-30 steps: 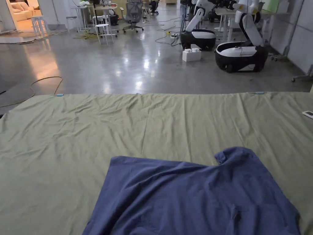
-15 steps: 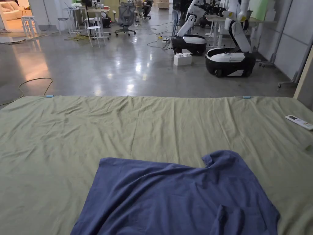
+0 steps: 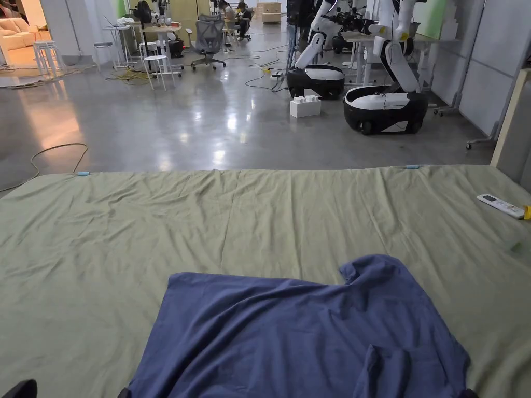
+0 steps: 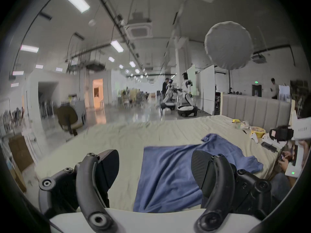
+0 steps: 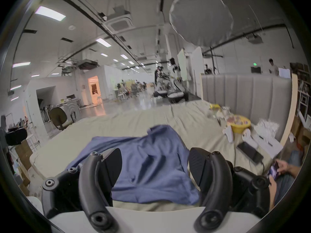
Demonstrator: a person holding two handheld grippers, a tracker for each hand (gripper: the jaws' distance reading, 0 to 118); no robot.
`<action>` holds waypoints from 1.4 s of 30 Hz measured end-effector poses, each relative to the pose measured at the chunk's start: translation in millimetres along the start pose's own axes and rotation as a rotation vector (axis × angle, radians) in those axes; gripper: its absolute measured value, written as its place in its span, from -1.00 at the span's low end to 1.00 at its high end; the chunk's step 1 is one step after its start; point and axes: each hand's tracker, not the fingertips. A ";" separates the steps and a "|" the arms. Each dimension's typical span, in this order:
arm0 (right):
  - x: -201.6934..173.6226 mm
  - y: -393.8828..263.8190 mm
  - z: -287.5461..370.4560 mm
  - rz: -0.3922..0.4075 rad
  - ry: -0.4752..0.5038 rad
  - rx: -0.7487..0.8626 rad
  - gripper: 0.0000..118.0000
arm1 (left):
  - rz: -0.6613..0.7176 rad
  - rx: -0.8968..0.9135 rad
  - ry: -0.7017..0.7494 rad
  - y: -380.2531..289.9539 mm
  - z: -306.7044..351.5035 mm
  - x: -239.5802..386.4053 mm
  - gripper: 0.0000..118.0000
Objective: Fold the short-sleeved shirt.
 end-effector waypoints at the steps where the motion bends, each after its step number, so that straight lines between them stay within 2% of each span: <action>1: -4.7 6.2 1.2 0.013 0.012 0.018 0.39 | -0.026 0.014 0.004 5.0 3.5 5.3 0.42; 3: -11.5 13.6 4.8 0.028 0.042 0.024 0.20 | -0.048 0.008 0.027 9.7 4.6 11.5 0.30; 6: -18.8 21.1 7.5 0.042 0.066 0.007 -0.52 | -0.045 0.022 0.004 10.9 9.2 13.9 -0.63; 7: -19.9 20.6 9.0 0.043 0.075 0.015 -0.76 | -0.017 0.023 0.002 10.9 9.8 14.2 -0.81; 10: -22.0 18.2 10.4 0.058 0.074 0.015 -0.97 | 0.039 -0.001 -0.039 8.8 9.4 10.5 -0.95; 11: -22.8 17.5 10.8 0.065 0.071 0.014 -0.98 | 0.040 -0.005 -0.023 8.1 9.3 10.6 -1.00; 21: -22.4 19.6 7.4 0.049 0.054 0.009 -1.00 | 0.044 -0.023 -0.034 8.0 3.1 -0.3 -1.00; 27: -22.2 9.1 5.6 0.068 0.076 -0.021 -1.00 | 0.125 -0.148 -0.016 -29.7 -17.4 -29.4 -0.99; 28: -21.9 6.5 4.9 0.065 0.080 -0.031 -1.00 | 0.133 -0.160 -0.003 -43.3 -21.8 -36.3 -0.85; 29: -22.0 4.0 4.7 0.058 0.081 -0.038 -1.00 | 0.142 -0.185 0.003 -56.4 -25.7 -41.8 -0.61; 30: -21.5 1.5 3.7 0.048 0.086 -0.052 -1.00 | 0.147 -0.220 -0.006 -74.2 -31.3 -47.0 -0.27; 31: -21.2 -0.7 2.0 0.041 0.090 -0.074 -1.00 | 0.147 -0.253 -0.024 -90.2 -36.9 -52.2 0.15; 32: -21.1 -2.9 0.7 0.040 0.090 -0.085 -1.00 | 0.133 -0.274 -0.039 -104.9 -41.9 -56.0 0.34; 33: -20.8 -5.8 -0.3 0.042 0.091 -0.093 -1.00 | 0.127 -0.297 -0.048 -121.1 -47.5 -59.5 0.40; 39: -20.7 -13.2 -4.0 0.022 0.100 -0.143 -1.00 | 0.071 -0.497 -0.057 -196.9 -81.5 -61.2 0.37; 42: -20.3 -15.3 -3.4 0.033 0.091 -0.158 -1.00 | 0.091 -0.534 -0.061 -208.7 -94.0 -59.2 0.08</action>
